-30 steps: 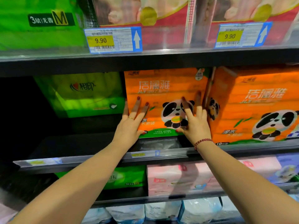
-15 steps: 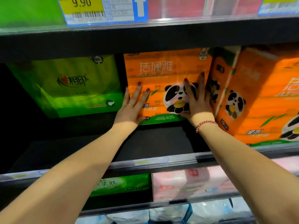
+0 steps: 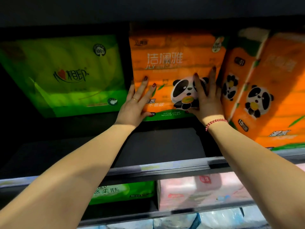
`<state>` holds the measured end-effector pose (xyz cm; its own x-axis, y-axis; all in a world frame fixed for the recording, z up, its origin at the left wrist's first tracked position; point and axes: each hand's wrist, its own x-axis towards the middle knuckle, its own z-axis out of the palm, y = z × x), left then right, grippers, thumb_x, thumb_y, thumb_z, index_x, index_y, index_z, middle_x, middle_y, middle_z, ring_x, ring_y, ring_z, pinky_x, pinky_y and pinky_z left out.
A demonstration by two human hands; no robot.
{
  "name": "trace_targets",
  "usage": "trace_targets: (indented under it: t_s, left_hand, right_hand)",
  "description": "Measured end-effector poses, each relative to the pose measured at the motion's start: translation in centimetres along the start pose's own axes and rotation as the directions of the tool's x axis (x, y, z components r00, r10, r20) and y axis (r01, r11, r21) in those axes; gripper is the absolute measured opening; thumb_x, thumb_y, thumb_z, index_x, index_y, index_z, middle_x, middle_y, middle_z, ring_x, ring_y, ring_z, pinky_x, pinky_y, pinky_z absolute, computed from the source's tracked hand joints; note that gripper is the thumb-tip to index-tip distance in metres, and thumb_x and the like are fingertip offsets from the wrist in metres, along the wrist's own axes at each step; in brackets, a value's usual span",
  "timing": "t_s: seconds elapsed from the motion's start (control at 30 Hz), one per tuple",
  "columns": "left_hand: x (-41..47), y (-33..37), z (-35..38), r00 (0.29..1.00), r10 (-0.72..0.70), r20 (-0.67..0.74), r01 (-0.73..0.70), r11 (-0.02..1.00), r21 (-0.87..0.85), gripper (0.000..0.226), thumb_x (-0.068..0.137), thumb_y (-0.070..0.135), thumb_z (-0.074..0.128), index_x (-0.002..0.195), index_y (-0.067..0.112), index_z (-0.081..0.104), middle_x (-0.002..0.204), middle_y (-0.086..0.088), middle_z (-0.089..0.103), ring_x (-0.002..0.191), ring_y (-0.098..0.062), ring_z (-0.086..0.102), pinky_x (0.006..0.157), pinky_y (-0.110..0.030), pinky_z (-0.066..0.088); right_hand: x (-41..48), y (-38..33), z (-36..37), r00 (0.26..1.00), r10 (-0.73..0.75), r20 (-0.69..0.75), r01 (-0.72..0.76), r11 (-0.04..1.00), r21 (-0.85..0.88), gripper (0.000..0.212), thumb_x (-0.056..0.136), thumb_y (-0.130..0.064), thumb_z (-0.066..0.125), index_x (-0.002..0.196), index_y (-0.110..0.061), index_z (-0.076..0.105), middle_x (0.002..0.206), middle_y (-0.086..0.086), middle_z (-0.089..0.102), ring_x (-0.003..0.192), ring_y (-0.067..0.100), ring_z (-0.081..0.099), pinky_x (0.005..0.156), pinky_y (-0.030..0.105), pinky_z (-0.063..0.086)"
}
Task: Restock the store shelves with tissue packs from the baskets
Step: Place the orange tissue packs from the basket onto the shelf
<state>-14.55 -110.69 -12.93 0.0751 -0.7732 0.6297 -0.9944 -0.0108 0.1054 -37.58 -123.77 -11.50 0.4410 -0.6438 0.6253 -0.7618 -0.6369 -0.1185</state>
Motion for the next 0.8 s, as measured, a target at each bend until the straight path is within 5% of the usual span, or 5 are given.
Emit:
trace_targets:
  t_s: [0.3,0.43,0.53,0.6,0.8]
  left_hand:
    - [-0.1,2.0,-4.5,0.954,-0.099,0.283,0.054,0.985,0.164,0.091,0.087,0.029,0.067,0.152,0.037,0.004,0.159,0.015,-0.013,0.148,-0.029,-0.001,0.101,-0.055,0.041]
    - [-2.0,3.9,-8.5,0.946,-0.181,0.27,0.132,0.973,0.191,0.073,0.09,0.036,0.061,0.151,0.028,0.022,0.162,0.002,0.01,0.149,-0.023,0.004,0.109,-0.05,0.033]
    - [-4.3,5.9,-12.3,0.962,-0.212,0.17,0.18,0.966,0.183,0.056,0.087,0.031,0.066,0.138,0.016,0.048,0.144,-0.013,0.047,0.134,-0.035,0.04,0.099,-0.044,0.043]
    - [-6.3,6.9,-14.7,0.963,-0.211,0.171,0.174,0.963,0.206,0.052,0.086,0.029,0.067,0.132,0.009,0.054,0.129,-0.018,0.058,0.121,-0.038,0.051,0.093,-0.045,0.045]
    - [-15.9,8.6,-21.2,0.923,-0.354,0.148,0.314,0.918,0.243,0.052,0.085,0.028,0.068,0.131,0.007,0.057,0.133,-0.015,0.057,0.129,-0.033,0.047,0.103,-0.046,0.042]
  right_hand:
    - [-1.1,-1.7,-4.3,0.966,0.092,0.241,-0.079,0.995,-0.061,0.102,0.08,-0.032,0.073,0.152,-0.032,0.001,0.16,0.011,-0.01,0.135,0.048,0.025,0.102,0.055,0.037]
    - [-2.9,-2.4,-7.9,0.962,0.013,0.271,-0.003,0.999,-0.037,0.068,0.084,-0.033,0.065,0.144,-0.017,0.037,0.15,0.014,0.035,0.128,0.037,0.041,0.103,0.047,0.041]
    - [-4.0,-3.9,-11.5,0.961,-0.093,0.261,0.115,0.991,-0.067,0.033,0.085,-0.04,0.063,0.101,-0.011,0.06,0.103,0.015,0.067,0.092,0.033,0.06,0.08,0.042,0.051]
    - [-5.1,-5.1,-13.5,0.949,-0.205,0.24,0.209,0.978,0.008,0.039,0.083,-0.038,0.066,0.109,-0.009,0.06,0.105,0.013,0.065,0.096,0.033,0.058,0.083,0.041,0.048]
    - [-10.2,-11.1,-16.8,0.877,-0.42,0.233,0.372,0.901,0.223,0.05,0.083,-0.036,0.067,0.123,-0.008,0.058,0.121,0.013,0.062,0.114,0.033,0.053,0.096,0.043,0.041]
